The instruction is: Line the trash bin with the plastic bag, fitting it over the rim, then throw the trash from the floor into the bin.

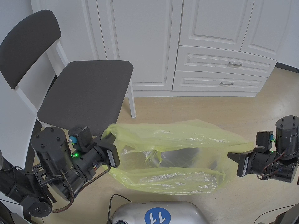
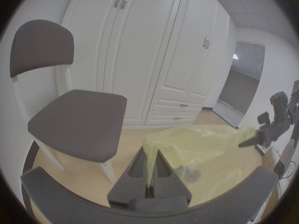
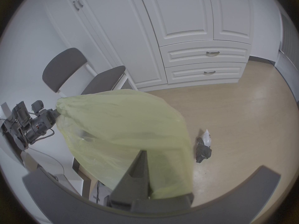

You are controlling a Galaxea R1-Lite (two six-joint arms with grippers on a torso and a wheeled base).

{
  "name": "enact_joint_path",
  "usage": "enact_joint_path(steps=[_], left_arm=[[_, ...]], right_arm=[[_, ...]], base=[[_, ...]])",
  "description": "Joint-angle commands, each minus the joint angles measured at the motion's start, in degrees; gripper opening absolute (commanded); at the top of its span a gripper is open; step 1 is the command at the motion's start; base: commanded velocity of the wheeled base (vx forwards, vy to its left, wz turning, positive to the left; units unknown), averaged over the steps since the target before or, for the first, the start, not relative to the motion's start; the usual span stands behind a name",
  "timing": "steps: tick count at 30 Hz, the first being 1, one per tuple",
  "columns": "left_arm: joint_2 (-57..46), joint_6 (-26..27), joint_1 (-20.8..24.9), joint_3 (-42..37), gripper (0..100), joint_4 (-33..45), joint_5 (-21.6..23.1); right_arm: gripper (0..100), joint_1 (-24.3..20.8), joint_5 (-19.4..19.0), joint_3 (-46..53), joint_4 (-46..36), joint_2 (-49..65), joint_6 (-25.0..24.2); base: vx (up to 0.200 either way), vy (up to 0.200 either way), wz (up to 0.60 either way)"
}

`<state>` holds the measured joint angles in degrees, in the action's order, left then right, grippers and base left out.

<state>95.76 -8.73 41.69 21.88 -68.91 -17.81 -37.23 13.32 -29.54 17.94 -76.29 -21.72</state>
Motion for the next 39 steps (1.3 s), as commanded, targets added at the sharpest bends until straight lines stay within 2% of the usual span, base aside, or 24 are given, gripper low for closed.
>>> enact_joint_path(steps=[1,9,15,23,31,33,36,37,38,39], left_arm=[[-1.98,-0.06,1.64,-1.14,0,2.73,0.06],[-1.45,-0.15,1.11,0.27,0,9.59,0.06],[-1.98,-0.15,0.32,1.06,0,11.43,0.06],[-2.33,-0.24,-2.40,2.11,0,11.43,0.14],[-3.65,-0.15,-2.40,0.71,0,11.08,0.85],[-4.61,-0.06,-2.49,-0.44,0,10.47,3.84],[-8.48,-0.15,-3.55,-2.90,0,10.99,12.54],[-8.48,-0.15,-3.55,-2.90,0,10.99,12.54],[-10.59,0.20,-5.13,-4.48,0,11.17,17.55],[-11.47,0.29,-6.01,-5.18,0,11.17,19.74]], right_arm=[[0,-1.00,0.21,-0.35,-1.25,3.95,1.42],[0,-1.09,0.12,2.91,-1.86,5.27,7.22],[0,-1.00,0.30,2.64,-1.95,5.36,7.57],[0,-0.30,5.40,2.38,-2.12,6.06,9.07],[0,-0.04,8.30,2.73,-2.12,4.13,9.95],[0,0.32,9.18,2.64,-2.12,3.60,9.95],[0,1.90,10.14,2.64,-2.04,1.93,10.12],[0,1.90,10.14,2.64,-2.04,1.93,10.12],[0,2.69,10.32,2.64,-2.04,1.23,10.12],[0,3.04,10.32,2.73,-2.04,0.88,10.12]], base=[[0.000,0.000,0.00],[0.000,0.000,0.00],[0.000,0.000,0.00],[0.000,0.000,0.00],[0.000,0.000,0.00],[0.000,0.000,0.00],[0.000,0.000,0.00],[0.000,0.000,0.00],[0.000,0.000,0.00],[0.000,0.000,0.00]])
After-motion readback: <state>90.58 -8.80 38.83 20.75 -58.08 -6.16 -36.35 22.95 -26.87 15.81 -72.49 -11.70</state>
